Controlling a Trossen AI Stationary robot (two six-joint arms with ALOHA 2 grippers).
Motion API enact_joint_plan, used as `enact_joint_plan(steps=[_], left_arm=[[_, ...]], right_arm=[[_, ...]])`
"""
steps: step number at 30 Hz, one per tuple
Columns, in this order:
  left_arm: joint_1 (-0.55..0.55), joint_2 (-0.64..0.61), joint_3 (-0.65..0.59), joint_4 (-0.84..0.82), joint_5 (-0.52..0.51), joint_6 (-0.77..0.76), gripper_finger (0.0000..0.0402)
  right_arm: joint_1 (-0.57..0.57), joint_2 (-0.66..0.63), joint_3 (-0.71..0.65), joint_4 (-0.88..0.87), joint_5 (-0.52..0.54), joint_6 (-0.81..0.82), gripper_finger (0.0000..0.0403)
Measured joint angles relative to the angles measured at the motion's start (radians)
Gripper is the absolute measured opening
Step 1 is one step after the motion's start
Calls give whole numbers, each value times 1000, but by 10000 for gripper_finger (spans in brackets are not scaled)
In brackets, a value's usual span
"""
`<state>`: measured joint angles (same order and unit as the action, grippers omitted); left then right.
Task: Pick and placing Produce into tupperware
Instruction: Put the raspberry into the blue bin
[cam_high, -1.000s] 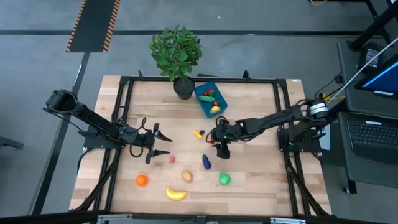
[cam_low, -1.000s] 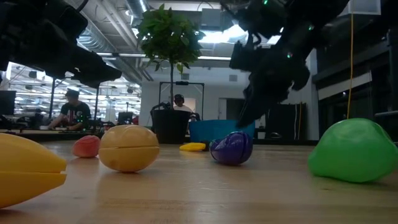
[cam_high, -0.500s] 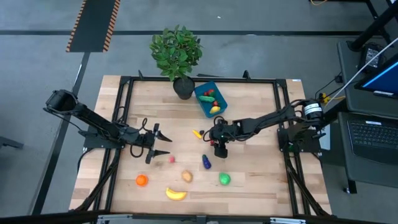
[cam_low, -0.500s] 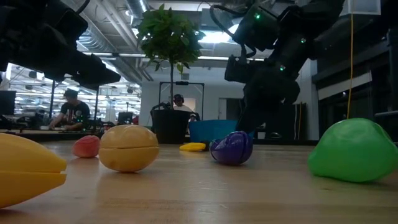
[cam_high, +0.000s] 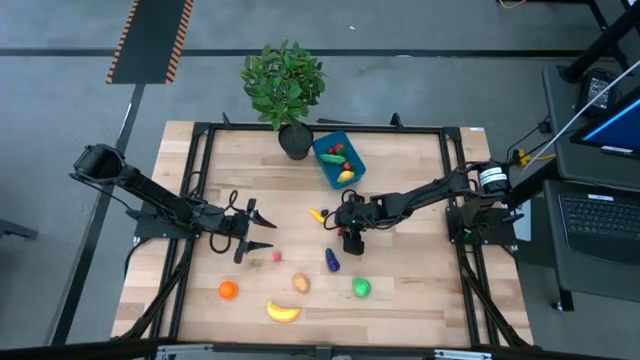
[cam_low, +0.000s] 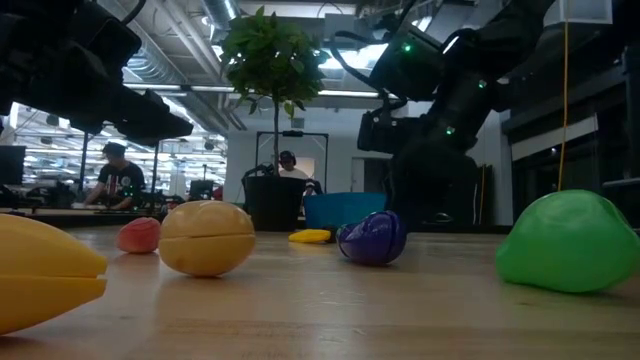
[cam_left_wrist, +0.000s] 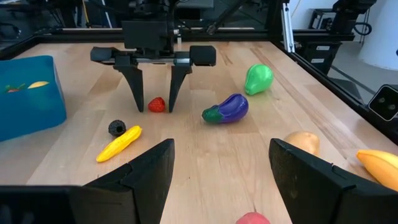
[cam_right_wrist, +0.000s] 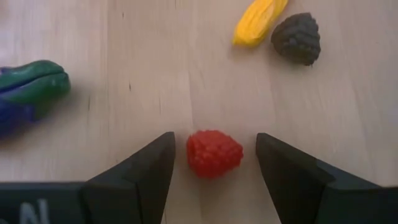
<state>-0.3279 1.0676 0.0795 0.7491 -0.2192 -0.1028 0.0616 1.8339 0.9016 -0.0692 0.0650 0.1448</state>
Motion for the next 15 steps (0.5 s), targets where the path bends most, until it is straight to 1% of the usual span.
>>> enact_joint_plan(steps=[3, 6, 15], left_arm=[[0, 0, 0, 0, 0, 0, 253], [0, 0, 0, 0, 0, 0, 253], [0, 0, 0, 0, 0, 0, 253]], right_arm=[[0, 1, 0, 2, 0, 0, 229], [0, 2, 0, 2, -1, 2, 217], [0, 3, 0, -4, -1, 3, 129]])
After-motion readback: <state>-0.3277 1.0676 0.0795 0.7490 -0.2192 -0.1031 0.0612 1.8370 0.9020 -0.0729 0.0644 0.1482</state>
